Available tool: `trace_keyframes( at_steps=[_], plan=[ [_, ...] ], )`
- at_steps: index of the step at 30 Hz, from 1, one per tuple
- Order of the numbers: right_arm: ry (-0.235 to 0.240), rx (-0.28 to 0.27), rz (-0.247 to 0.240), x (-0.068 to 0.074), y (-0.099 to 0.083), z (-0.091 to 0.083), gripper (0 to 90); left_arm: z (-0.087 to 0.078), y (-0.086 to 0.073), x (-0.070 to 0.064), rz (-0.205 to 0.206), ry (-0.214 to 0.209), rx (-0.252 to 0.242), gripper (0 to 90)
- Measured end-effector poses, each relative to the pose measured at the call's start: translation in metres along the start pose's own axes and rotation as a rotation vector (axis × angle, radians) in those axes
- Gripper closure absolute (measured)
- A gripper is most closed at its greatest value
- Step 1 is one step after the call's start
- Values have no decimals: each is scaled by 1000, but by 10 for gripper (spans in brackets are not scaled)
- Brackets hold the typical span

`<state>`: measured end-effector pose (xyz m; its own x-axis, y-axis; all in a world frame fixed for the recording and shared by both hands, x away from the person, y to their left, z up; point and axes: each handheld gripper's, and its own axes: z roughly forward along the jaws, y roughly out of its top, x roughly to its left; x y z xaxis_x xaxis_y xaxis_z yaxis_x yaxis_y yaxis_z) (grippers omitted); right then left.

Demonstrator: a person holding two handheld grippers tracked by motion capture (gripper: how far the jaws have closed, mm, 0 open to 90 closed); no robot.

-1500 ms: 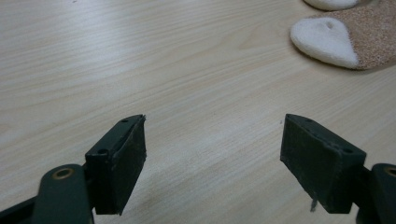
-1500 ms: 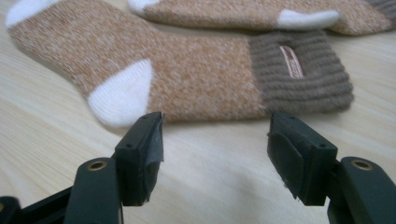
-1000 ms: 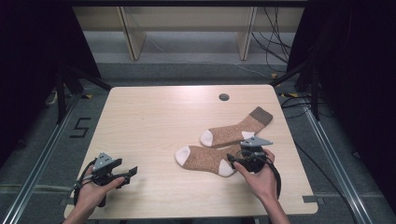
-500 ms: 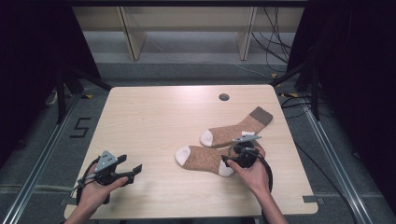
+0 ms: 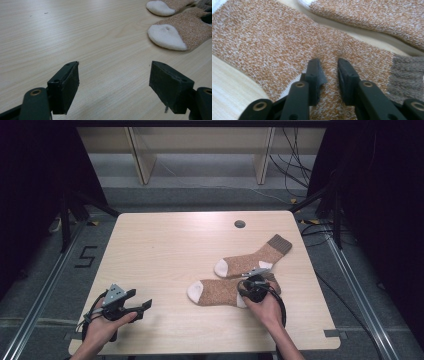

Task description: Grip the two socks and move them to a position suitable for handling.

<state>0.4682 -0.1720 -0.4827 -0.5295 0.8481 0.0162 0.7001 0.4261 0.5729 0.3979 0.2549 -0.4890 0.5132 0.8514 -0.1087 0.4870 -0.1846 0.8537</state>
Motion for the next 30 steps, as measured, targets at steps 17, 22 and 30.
trace_keyframes(
  at_steps=[17, 22, 30],
  plan=[
    [159, -72, 51, 66, 46, -8, 772, -4, 13, -8, 28, -29, -86, 244],
    [186, -63, 46, 87, 53, 5, 772, 1, 20, -19, 68, -60, -92, 244],
    [197, -23, -13, 110, 57, 24, 701, 15, 20, -32, 124, -109, -16, 255]
  ],
)
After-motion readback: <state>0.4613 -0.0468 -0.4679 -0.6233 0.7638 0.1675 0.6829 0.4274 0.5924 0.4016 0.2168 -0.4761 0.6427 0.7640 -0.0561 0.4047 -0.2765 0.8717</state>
